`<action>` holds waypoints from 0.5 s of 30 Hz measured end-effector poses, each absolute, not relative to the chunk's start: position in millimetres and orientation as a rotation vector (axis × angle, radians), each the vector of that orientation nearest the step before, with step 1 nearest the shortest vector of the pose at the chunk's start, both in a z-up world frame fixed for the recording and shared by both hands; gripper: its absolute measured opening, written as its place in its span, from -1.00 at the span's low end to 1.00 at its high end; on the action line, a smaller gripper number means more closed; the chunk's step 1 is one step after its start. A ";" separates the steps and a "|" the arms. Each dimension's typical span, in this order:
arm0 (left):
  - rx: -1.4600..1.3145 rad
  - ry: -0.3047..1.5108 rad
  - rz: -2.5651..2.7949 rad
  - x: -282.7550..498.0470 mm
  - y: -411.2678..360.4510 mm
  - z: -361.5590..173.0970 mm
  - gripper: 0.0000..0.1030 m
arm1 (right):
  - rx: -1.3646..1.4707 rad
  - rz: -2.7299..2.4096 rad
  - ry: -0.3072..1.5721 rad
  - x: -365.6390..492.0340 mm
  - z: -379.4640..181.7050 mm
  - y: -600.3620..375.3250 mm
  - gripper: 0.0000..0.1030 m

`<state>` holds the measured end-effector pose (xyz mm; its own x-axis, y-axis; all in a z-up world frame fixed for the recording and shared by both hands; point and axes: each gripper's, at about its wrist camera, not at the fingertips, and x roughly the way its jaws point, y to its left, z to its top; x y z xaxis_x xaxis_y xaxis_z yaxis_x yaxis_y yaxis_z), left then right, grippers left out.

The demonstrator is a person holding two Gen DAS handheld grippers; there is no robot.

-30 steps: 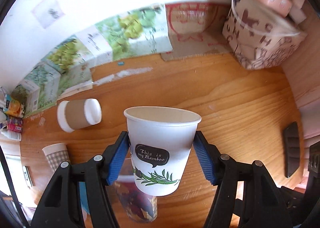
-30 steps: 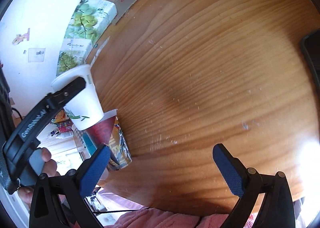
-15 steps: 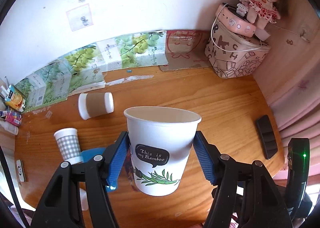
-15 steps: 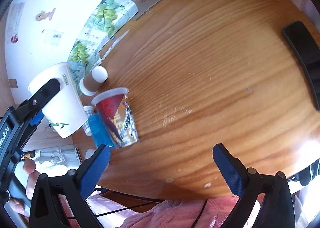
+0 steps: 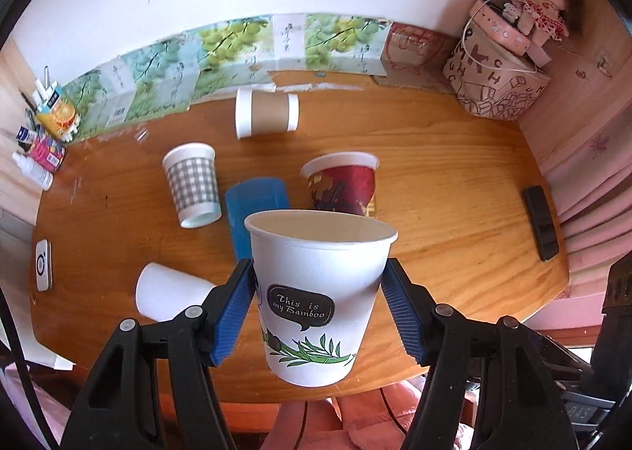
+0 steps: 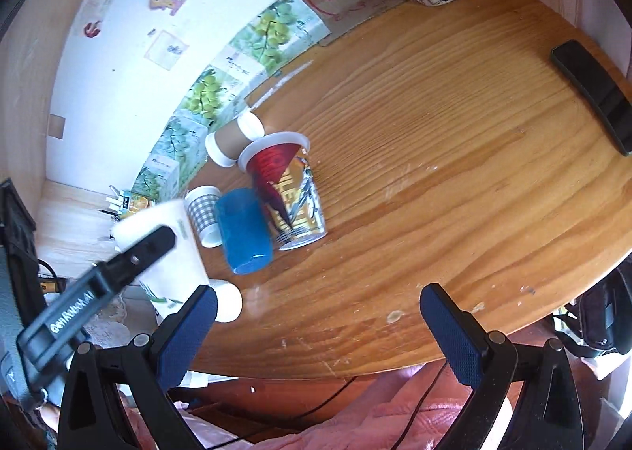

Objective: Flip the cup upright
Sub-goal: 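Rotate the held white panda cup upright and carry it over the table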

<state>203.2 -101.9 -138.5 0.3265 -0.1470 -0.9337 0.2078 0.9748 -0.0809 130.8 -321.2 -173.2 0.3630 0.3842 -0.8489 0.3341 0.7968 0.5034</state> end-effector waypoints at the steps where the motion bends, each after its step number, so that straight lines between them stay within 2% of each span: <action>1: 0.053 1.229 -0.232 200.4 -95.6 -142.8 0.34 | 0.685 0.038 1.229 128.4 -174.0 -315.9 1.00; 15: 0.020 1.377 -0.278 178.3 -65.3 -212.0 0.34 | 0.581 -0.015 1.330 96.2 -197.8 -277.7 1.00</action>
<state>178.3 -65.3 -212.0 0.1653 -0.1832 -0.9691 0.2069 0.9672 -0.1476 96.2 -277.7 -197.8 0.2600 0.3127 -0.9136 0.3332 0.8590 0.3888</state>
